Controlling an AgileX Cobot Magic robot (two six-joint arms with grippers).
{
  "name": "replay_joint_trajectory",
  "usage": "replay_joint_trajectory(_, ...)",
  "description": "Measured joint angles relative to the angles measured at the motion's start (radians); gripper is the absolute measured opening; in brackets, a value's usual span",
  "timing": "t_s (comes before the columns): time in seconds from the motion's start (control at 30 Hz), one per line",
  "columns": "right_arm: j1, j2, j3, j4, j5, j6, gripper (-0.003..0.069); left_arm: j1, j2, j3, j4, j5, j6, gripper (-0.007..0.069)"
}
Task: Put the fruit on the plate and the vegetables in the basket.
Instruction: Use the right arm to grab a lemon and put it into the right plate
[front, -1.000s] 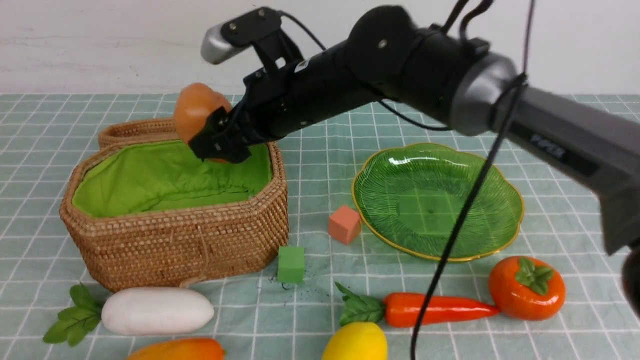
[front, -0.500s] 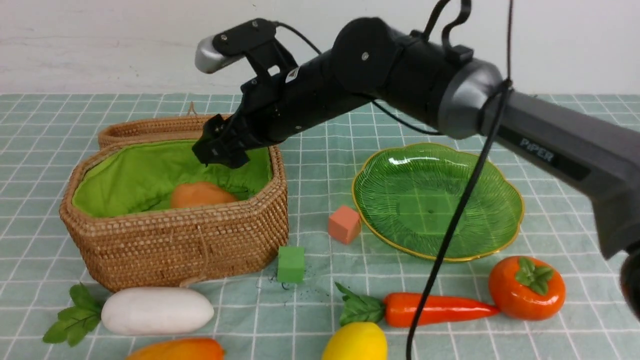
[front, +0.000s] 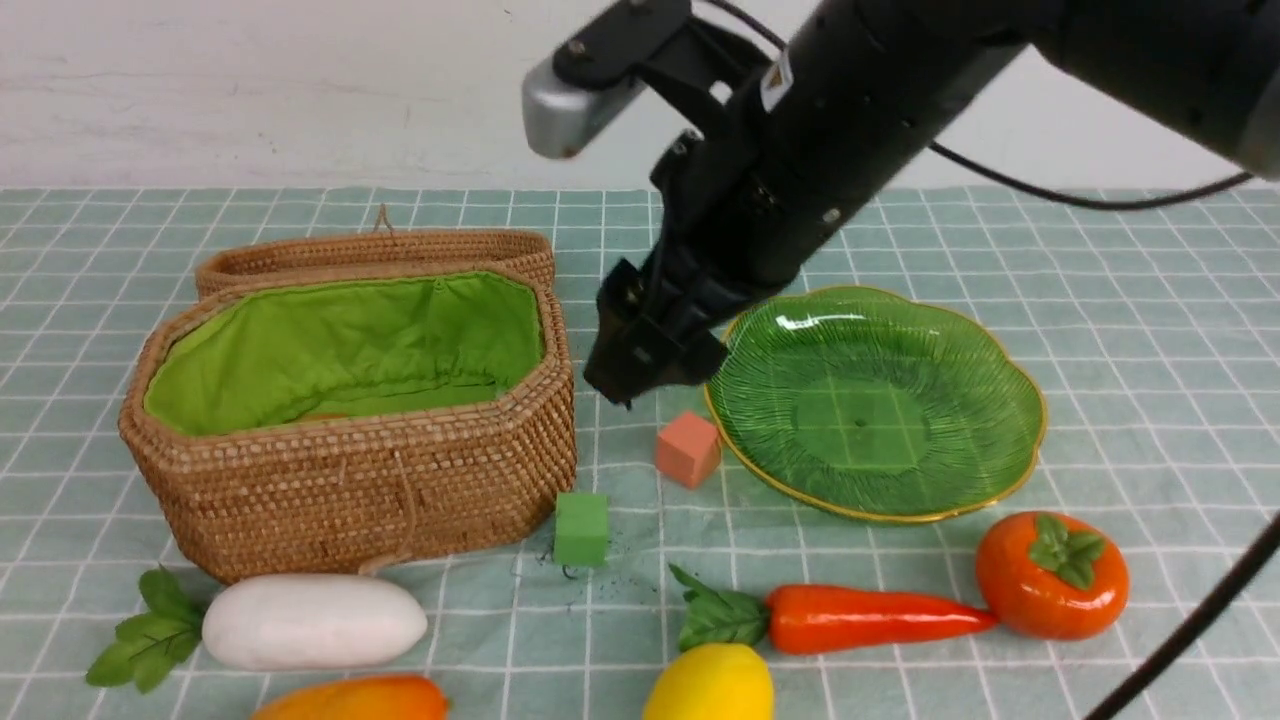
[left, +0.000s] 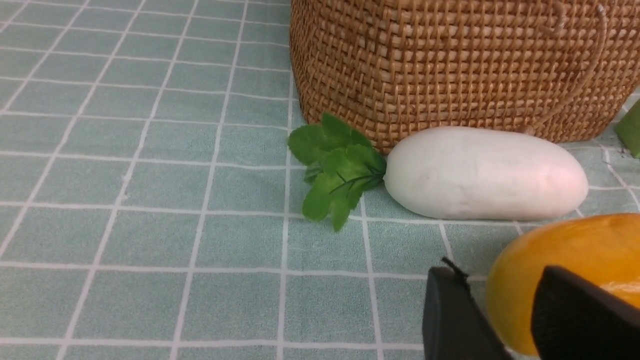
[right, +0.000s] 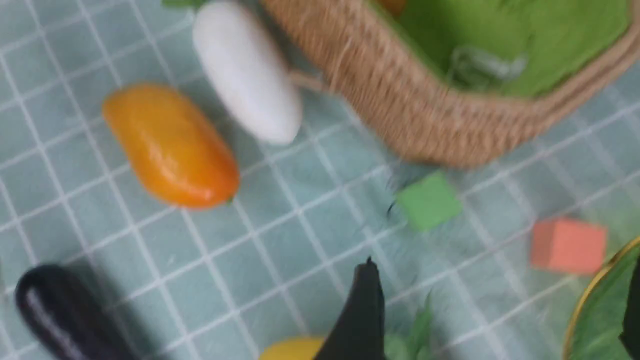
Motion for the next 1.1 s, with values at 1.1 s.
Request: replay_joint_trajectory(1.1, 0.118, 0.091, 0.516, -0.121, -0.260, -0.739, 0.0591, 0.000, 0.000, 0.000, 0.000, 0.001, 0.000, 0.0239)
